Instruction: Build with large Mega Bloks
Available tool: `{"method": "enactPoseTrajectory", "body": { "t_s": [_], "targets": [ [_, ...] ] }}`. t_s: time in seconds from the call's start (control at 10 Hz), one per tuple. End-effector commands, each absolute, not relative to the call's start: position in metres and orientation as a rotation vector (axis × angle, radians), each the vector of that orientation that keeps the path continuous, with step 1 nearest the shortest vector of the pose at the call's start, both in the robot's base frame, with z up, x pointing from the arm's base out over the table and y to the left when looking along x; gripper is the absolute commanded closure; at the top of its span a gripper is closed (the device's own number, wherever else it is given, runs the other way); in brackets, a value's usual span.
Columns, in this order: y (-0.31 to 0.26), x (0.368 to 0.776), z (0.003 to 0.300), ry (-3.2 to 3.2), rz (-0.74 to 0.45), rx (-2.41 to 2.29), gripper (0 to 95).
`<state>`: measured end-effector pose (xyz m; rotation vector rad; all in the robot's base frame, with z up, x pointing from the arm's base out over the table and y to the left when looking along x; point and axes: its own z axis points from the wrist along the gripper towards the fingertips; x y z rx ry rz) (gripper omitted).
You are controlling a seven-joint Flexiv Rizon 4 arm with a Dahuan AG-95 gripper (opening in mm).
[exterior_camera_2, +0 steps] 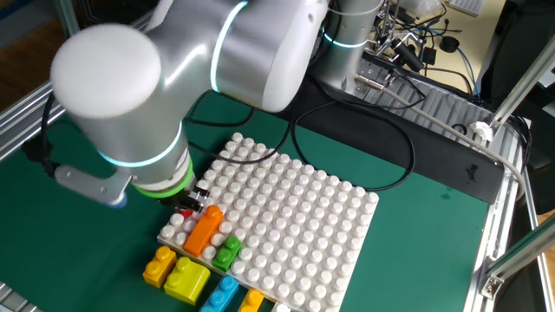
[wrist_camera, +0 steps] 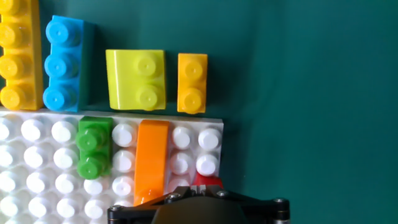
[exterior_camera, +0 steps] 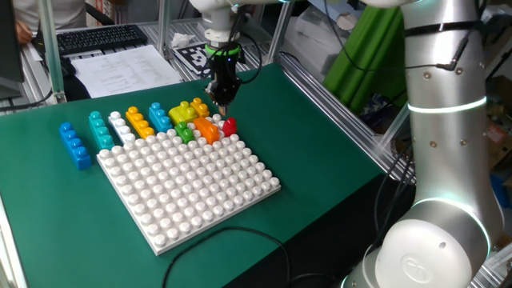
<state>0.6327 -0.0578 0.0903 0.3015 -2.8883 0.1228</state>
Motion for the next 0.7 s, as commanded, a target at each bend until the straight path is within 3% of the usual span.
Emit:
{"method": "enactPoseTrajectory", "body": {
  "t_s": [0.1, 0.7],
  "targets": [
    [-0.063, 0.618, 0.094, -2.929, 0.174, 0.339, 95.0],
    [-0.072, 0.61, 0.089, -2.939, 0.166, 0.342, 95.0]
  ]
}}
